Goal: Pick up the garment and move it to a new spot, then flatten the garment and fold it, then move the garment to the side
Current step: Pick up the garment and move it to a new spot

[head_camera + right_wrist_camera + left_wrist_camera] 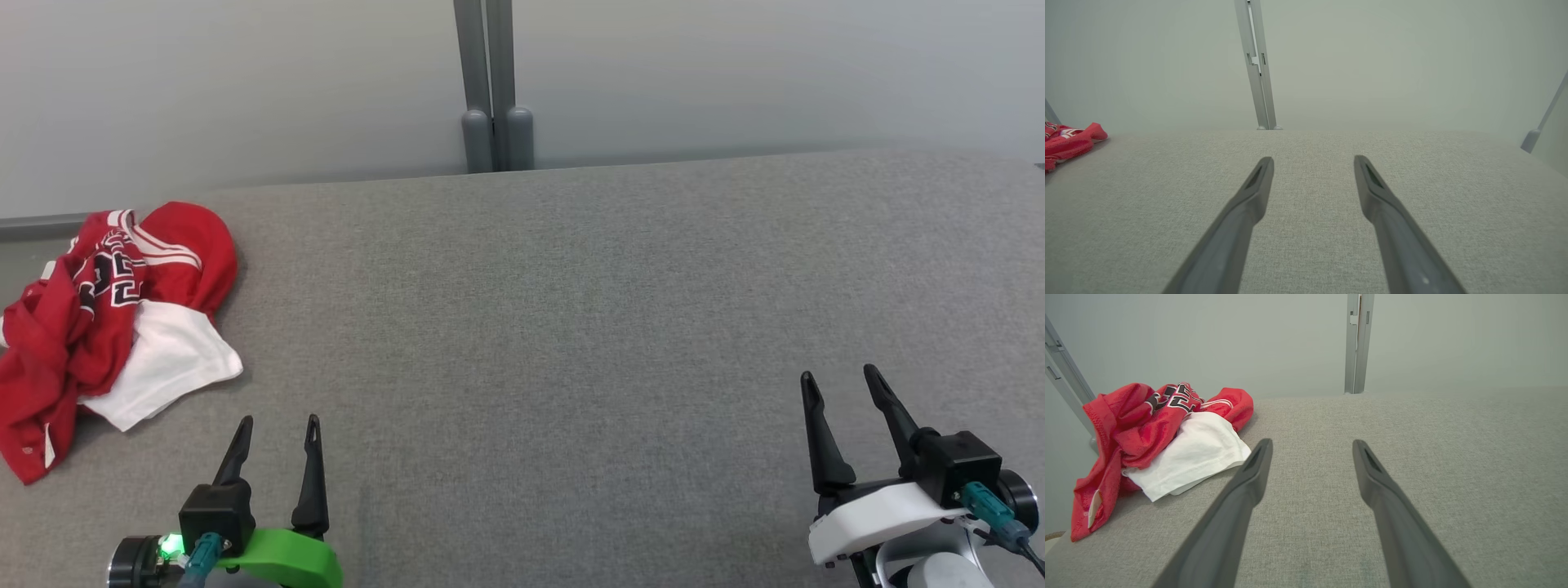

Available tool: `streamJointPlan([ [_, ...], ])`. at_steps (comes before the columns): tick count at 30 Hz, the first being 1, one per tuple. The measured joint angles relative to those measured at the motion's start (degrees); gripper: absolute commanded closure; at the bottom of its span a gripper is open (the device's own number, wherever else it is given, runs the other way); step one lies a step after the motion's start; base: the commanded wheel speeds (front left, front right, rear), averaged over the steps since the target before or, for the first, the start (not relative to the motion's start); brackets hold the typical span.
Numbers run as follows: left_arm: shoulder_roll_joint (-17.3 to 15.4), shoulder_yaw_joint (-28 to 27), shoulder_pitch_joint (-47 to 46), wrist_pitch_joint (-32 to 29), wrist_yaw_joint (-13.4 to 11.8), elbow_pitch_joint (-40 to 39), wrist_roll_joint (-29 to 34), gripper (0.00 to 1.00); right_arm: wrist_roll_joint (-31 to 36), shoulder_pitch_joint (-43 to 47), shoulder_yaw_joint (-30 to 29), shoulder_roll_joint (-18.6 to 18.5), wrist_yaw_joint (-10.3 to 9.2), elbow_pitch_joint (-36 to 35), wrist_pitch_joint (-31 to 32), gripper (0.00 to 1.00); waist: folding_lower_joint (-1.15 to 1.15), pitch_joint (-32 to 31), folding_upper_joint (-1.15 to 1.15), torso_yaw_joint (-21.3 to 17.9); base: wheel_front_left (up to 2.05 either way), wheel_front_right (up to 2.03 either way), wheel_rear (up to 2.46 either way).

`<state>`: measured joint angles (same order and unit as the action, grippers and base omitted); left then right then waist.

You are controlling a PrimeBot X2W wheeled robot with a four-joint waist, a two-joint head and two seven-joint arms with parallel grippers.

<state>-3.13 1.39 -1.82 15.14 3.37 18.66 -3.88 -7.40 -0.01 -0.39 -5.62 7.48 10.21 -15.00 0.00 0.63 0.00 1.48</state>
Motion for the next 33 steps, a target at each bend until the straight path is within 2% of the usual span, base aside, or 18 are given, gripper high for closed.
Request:
streamJointPlan([
  [18,0.2,-0.8,0.4,0.0,0.1,-0.5,0.3,0.00,-1.6,-1.6,5.0,-0.3,0.01,-0.3,0.0,0.00,0.00,0.7,0.00,11.8,0.00,0.00,0.00],
  [27,0.2,-2.3,-5.5,0.0,-0.5,-1.4,-1.4,0.00,-2.0,-4.7,5.9,-2.6,0.01,-1.7,0.0,0.00,0.00,4.9,0.00,13.1,0.00,0.00,0.00],
  [33,-1.5,-4.4,-18.5,0.0,-1.4,6.6,-2.0,0.00,-2.2,-8.8,7.0,-5.7,0.01,-3.5,0.0,0.00,0.00,10.5,0.00,12.4,0.00,0.00,0.00],
])
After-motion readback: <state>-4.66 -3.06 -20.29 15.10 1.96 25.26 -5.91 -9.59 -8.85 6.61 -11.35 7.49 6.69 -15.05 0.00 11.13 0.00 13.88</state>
